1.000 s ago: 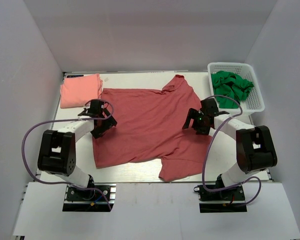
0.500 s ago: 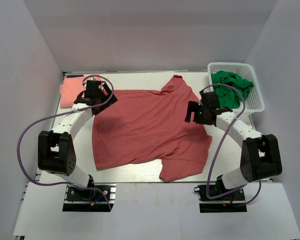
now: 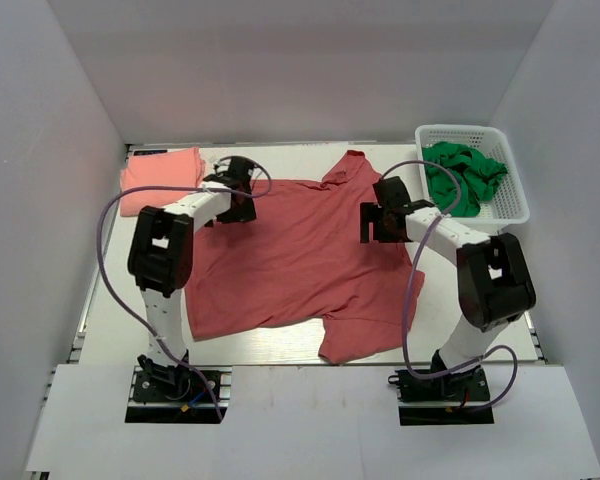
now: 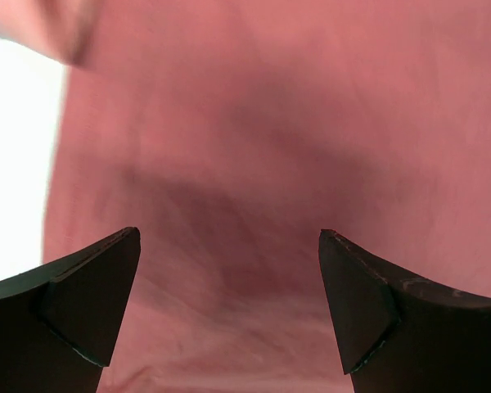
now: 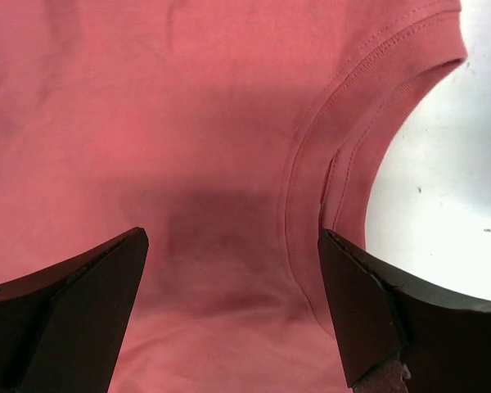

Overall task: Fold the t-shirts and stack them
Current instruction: Flatten out the tshirt

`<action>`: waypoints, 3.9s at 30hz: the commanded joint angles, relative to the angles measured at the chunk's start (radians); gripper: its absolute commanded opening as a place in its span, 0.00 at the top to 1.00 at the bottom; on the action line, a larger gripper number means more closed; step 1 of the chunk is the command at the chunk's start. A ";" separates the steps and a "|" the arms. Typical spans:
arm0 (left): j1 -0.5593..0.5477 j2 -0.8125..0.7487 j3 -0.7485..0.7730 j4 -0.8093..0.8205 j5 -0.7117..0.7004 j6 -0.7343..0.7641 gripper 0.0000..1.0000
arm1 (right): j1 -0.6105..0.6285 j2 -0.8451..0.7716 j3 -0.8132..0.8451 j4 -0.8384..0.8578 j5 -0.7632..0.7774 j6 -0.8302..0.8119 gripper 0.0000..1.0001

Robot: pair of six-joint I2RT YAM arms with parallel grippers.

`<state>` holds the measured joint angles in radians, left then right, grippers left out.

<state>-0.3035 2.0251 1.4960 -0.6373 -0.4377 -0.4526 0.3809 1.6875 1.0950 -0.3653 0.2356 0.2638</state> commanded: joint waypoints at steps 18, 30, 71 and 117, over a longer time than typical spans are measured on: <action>0.015 0.538 0.706 -0.136 -0.012 0.127 0.00 | -0.106 0.580 0.738 -0.271 0.088 0.035 0.10; -0.005 0.272 0.707 -0.061 0.126 0.193 0.00 | 0.059 0.152 0.440 0.020 0.056 -0.443 0.10; -0.005 -0.663 -0.513 -0.056 0.281 -0.123 0.00 | 0.555 -0.325 -0.175 -0.167 0.237 -0.139 0.90; -0.005 -0.456 -0.424 -0.009 0.363 -0.103 0.00 | 0.320 -0.336 -0.202 -0.092 -0.261 -0.214 0.10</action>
<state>-0.3042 1.6306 1.0840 -0.6647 -0.0917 -0.5507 0.6727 1.3293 0.8989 -0.5343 -0.1089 -0.0288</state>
